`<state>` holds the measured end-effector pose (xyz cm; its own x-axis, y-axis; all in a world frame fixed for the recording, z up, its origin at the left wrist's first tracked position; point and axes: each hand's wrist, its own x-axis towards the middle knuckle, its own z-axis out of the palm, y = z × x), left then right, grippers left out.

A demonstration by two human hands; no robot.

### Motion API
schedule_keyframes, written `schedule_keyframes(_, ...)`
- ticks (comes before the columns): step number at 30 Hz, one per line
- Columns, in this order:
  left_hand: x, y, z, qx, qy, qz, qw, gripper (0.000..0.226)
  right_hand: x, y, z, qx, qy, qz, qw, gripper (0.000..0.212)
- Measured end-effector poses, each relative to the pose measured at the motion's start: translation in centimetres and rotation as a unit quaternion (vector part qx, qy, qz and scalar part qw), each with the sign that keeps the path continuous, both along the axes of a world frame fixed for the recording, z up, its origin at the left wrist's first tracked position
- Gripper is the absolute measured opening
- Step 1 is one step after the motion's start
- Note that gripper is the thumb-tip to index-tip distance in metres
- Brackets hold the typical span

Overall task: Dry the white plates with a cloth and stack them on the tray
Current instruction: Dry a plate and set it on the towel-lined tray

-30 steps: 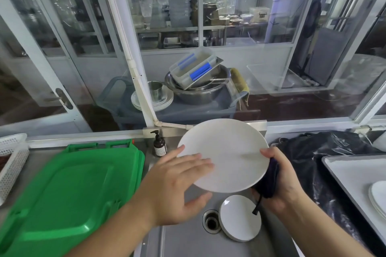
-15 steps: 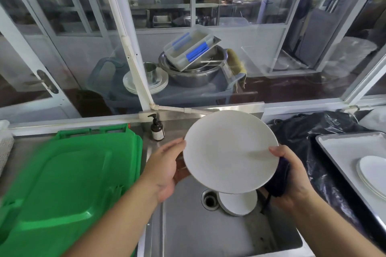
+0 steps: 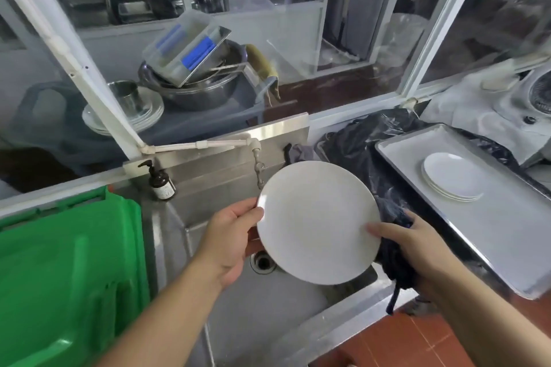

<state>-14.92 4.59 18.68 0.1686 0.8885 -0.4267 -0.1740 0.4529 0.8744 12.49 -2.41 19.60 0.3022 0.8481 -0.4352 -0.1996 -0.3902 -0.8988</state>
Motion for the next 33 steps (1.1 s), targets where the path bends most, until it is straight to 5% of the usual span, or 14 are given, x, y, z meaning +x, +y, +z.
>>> schedule_keyframes(4,4.8,-1.4,0.8,0.014,0.021,-0.05,0.998,0.028,4.4,-3.4,0.0,0.006,0.018,-0.024,1.0,0.014)
schedule_keyframes(8,11.3,-3.7,1.3,0.019,0.026,-0.077,0.997,0.029,10.4,-7.2,-0.6,0.016,0.069,-0.067,0.995,0.04)
schedule_keyframes(21,40.0,-13.9,-0.6,-0.013,0.037,-0.216,0.976,0.027,34.4,-25.1,-2.0,0.009,-0.003,-0.256,0.967,0.026)
schedule_keyframes(33,54.7,-17.6,-1.9,-0.048,0.067,-0.338,0.938,0.03,44.4,-32.7,-2.6,-0.054,-0.018,-0.376,0.925,0.022)
